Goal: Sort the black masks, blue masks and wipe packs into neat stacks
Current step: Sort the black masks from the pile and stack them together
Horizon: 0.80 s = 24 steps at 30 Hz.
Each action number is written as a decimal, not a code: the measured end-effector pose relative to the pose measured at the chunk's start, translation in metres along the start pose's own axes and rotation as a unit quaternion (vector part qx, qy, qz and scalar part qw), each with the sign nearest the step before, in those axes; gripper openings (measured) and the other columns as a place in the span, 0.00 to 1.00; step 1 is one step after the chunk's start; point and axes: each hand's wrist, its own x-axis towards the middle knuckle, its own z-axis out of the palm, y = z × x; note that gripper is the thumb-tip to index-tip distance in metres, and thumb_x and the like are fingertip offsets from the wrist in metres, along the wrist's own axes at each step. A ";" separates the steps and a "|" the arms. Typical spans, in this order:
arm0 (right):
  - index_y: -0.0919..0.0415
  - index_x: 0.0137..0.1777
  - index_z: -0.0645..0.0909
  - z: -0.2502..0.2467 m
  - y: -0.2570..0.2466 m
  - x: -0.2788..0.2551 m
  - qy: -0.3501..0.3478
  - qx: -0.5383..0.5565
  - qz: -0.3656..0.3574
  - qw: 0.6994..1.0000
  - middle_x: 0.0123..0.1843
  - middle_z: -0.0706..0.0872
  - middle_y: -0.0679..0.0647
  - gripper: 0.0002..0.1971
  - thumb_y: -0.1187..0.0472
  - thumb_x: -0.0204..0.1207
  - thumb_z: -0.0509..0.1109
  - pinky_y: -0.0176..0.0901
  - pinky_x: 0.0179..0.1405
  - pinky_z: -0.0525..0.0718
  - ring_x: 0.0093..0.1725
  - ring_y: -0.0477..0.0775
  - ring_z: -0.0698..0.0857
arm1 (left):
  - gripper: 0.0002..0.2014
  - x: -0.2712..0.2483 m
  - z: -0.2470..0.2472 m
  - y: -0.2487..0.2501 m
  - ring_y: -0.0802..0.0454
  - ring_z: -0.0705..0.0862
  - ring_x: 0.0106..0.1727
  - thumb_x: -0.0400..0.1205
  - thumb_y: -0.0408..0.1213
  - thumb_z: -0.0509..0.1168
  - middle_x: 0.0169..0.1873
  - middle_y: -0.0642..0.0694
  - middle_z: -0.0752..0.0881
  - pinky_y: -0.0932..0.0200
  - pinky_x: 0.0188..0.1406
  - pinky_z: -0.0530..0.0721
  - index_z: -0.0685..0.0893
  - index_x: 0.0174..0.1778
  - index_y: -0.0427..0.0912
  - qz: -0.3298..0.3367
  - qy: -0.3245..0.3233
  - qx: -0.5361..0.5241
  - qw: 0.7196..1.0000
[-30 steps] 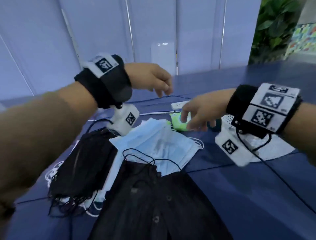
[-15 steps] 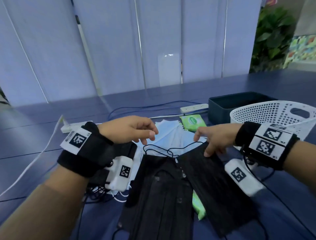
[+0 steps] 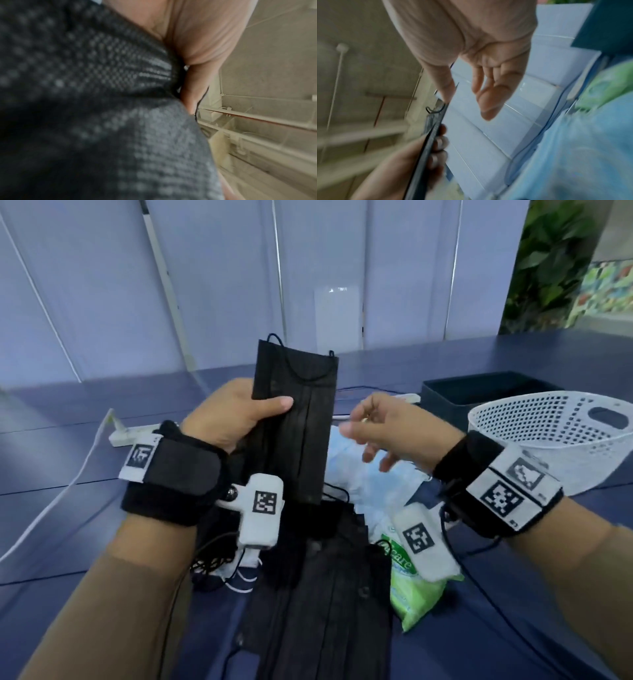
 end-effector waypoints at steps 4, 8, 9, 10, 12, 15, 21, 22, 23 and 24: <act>0.57 0.56 0.74 0.026 0.020 -0.019 -0.257 -0.365 0.035 0.894 0.42 0.80 0.50 0.26 0.41 0.67 0.76 0.44 0.38 0.77 0.37 0.50 0.77 | 0.06 -0.004 -0.039 -0.014 0.52 0.87 0.47 0.82 0.32 0.65 0.44 0.52 0.88 0.56 0.54 0.83 0.87 0.46 0.45 -0.016 0.076 0.096 0.992; 0.64 0.47 0.73 0.045 0.026 -0.024 -0.267 -0.490 -0.007 0.830 0.48 0.83 0.66 0.28 0.40 0.64 0.77 0.43 0.31 0.67 0.39 0.55 0.74 | 0.08 -0.008 -0.040 -0.014 0.55 0.88 0.43 0.83 0.29 0.62 0.43 0.48 0.89 0.64 0.43 0.86 0.86 0.46 0.42 -0.022 0.080 0.033 0.996; 0.65 0.46 0.75 0.050 0.026 -0.024 -0.264 -0.514 -0.016 0.816 0.47 0.83 0.66 0.28 0.40 0.64 0.77 0.44 0.29 0.67 0.39 0.55 0.74 | 0.09 -0.008 -0.038 -0.012 0.56 0.88 0.43 0.83 0.28 0.62 0.41 0.49 0.90 0.65 0.40 0.87 0.86 0.45 0.43 -0.021 0.071 0.016 0.997; 0.66 0.45 0.76 0.054 0.026 -0.026 -0.261 -0.529 -0.025 0.807 0.43 0.82 0.64 0.26 0.42 0.66 0.77 0.44 0.29 0.68 0.39 0.56 0.74 | 0.10 -0.008 -0.036 -0.010 0.57 0.89 0.41 0.83 0.28 0.61 0.39 0.51 0.91 0.66 0.37 0.86 0.86 0.45 0.43 -0.019 0.061 0.002 0.998; 0.66 0.46 0.79 0.058 0.024 -0.028 -0.256 -0.535 -0.037 0.804 0.40 0.81 0.59 0.21 0.46 0.69 0.75 0.43 0.31 0.71 0.40 0.58 0.78 | 0.11 -0.008 -0.031 -0.006 0.59 0.89 0.39 0.83 0.27 0.61 0.35 0.54 0.91 0.67 0.35 0.86 0.86 0.44 0.44 -0.014 0.050 -0.012 0.999; 0.62 0.51 0.81 0.057 0.022 -0.028 -0.234 -0.509 -0.041 0.828 0.46 0.85 0.57 0.12 0.55 0.73 0.72 0.43 0.42 0.77 0.47 0.60 0.82 | 0.11 -0.010 -0.026 -0.004 0.60 0.89 0.37 0.83 0.27 0.60 0.33 0.55 0.91 0.68 0.33 0.85 0.85 0.44 0.44 -0.008 0.037 -0.012 0.999; 0.56 0.48 0.75 0.016 0.011 0.012 0.001 -0.367 -0.058 0.929 0.46 0.78 0.52 0.11 0.72 0.72 0.64 0.42 0.38 0.73 0.45 0.54 0.74 | 0.11 -0.010 -0.022 -0.005 0.59 0.90 0.40 0.83 0.26 0.60 0.36 0.54 0.91 0.66 0.38 0.87 0.86 0.45 0.44 -0.001 0.029 -0.040 0.999; 0.56 0.56 0.76 0.009 0.011 0.024 0.045 -0.344 -0.068 0.935 0.49 0.79 0.54 0.16 0.73 0.72 0.63 0.43 0.40 0.74 0.46 0.54 0.75 | 0.11 -0.009 -0.020 -0.005 0.58 0.90 0.40 0.83 0.26 0.60 0.36 0.53 0.91 0.65 0.38 0.87 0.86 0.45 0.44 -0.001 0.030 -0.049 0.998; 0.55 0.64 0.75 0.004 0.011 0.035 0.080 -0.313 -0.074 0.943 0.52 0.79 0.56 0.22 0.74 0.72 0.62 0.44 0.43 0.76 0.47 0.56 0.77 | 0.11 -0.009 -0.018 -0.007 0.58 0.90 0.39 0.83 0.26 0.59 0.36 0.52 0.91 0.65 0.38 0.87 0.86 0.45 0.43 -0.002 0.033 -0.060 0.998; 0.53 0.70 0.71 0.000 0.011 0.045 0.110 -0.286 -0.070 0.949 0.56 0.78 0.59 0.27 0.74 0.72 0.63 0.46 0.47 0.77 0.48 0.59 0.79 | 0.11 -0.008 -0.016 -0.008 0.57 0.90 0.39 0.83 0.25 0.59 0.35 0.52 0.91 0.64 0.37 0.87 0.86 0.46 0.42 -0.004 0.037 -0.072 0.997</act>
